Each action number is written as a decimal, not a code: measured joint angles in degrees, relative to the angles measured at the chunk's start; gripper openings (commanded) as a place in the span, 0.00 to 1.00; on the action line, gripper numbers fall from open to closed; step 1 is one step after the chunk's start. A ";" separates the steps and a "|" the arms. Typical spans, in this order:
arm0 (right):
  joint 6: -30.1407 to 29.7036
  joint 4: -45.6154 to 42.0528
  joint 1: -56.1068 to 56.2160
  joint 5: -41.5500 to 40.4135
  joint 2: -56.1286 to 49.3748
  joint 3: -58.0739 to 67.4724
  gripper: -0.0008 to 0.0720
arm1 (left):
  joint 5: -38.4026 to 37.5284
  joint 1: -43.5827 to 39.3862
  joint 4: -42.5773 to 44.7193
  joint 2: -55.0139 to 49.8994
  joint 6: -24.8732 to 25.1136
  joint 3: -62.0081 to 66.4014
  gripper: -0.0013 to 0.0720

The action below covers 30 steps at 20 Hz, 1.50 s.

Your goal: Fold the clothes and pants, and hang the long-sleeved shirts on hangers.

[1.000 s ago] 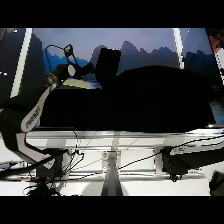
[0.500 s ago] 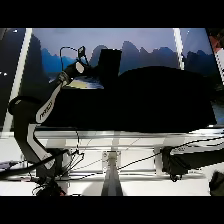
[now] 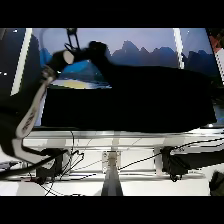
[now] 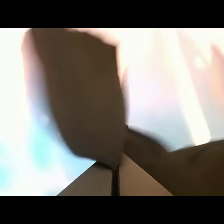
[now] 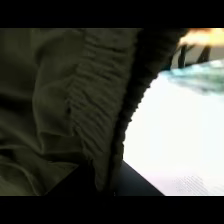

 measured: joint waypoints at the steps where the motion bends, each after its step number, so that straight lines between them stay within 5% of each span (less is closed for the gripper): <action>1: 0.00 0.96 0.00 -0.50 0.39 0.00 0.04 | -0.02 0.59 3.02 3.10 0.11 0.07 0.03; 7: -0.02 3.72 0.00 -2.03 1.64 0.00 0.04 | -15.41 2.99 12.52 15.80 0.72 0.11 0.03; 8: -0.02 3.89 0.00 -2.05 1.70 0.00 0.04 | -18.80 3.10 13.05 16.15 0.81 0.11 0.21; 9: -0.02 4.13 0.00 -2.10 1.79 0.00 0.05 | -21.59 3.19 13.38 16.02 0.92 0.11 0.75; 10: -0.02 4.15 0.00 -2.25 1.81 0.00 0.04 | -24.04 3.28 13.66 15.34 0.92 0.11 0.96; 21: -0.02 4.63 0.00 -2.43 1.84 0.00 0.05 | -34.82 13.49 18.56 7.19 -4.55 -0.72 0.94; 23: -0.02 4.66 0.00 -2.43 1.84 0.00 0.05 | -37.55 16.50 14.93 4.70 -3.93 -1.97 0.84; 30: -0.07 4.61 0.00 -2.43 1.84 0.00 0.05 | -36.20 19.71 -0.13 -5.97 2.49 -4.13 0.78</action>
